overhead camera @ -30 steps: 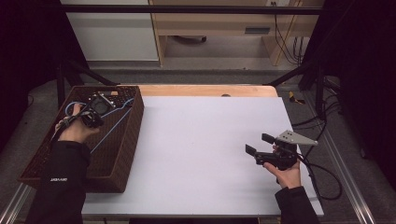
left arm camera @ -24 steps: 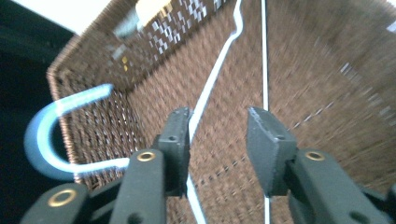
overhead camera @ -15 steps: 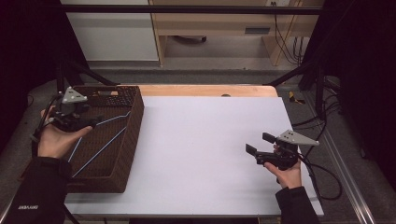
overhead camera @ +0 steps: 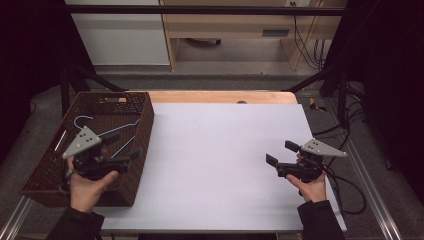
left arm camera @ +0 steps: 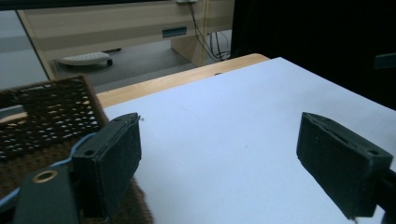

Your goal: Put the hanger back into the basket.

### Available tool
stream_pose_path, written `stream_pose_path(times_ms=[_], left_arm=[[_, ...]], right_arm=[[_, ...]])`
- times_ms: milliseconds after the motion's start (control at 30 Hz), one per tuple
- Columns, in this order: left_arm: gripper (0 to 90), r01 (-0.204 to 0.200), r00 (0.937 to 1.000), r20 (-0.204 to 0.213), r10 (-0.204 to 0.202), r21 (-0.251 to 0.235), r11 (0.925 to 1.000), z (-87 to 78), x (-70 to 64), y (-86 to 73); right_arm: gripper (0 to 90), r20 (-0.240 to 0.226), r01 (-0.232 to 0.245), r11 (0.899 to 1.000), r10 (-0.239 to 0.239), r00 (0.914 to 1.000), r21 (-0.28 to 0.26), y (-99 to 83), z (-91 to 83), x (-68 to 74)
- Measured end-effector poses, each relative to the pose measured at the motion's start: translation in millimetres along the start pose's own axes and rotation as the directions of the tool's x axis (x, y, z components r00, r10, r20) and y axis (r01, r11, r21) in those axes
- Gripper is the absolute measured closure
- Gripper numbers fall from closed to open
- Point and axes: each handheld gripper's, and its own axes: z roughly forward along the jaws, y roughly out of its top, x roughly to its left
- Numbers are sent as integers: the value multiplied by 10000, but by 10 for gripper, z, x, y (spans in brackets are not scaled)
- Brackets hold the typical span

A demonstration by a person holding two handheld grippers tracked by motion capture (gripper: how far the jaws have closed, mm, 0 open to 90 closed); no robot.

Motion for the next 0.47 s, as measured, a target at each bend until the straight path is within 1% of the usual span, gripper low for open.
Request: stream_pose_path(times_ms=[100,167,267,333,400,467], left_arm=[[135,1,10000,85,1,-214,9998,27,-102,-123],[128,53,10000,77,-50,-359,9993,39,-141,-198],[127,131,9998,130,-127,-319,9994,55,-154,-279],[125,140,9999,78,-138,-254,9996,66,-152,-339],[124,307,9995,51,-306,-299,9991,80,-142,-402],[122,208,9998,22,-207,-22,9998,100,-143,-447]], right_arm=[[74,20,50,10000,-50,10000,-48,2,-11,-2],[68,23,118,9999,-118,9999,-84,2,-19,-4],[60,32,144,9999,-144,9999,-87,4,-36,-2],[57,67,174,9998,-173,9998,-100,5,-45,-4],[56,59,154,9998,-153,9999,-113,6,-51,-2],[53,58,143,9999,-143,9999,-95,8,-58,-4]])
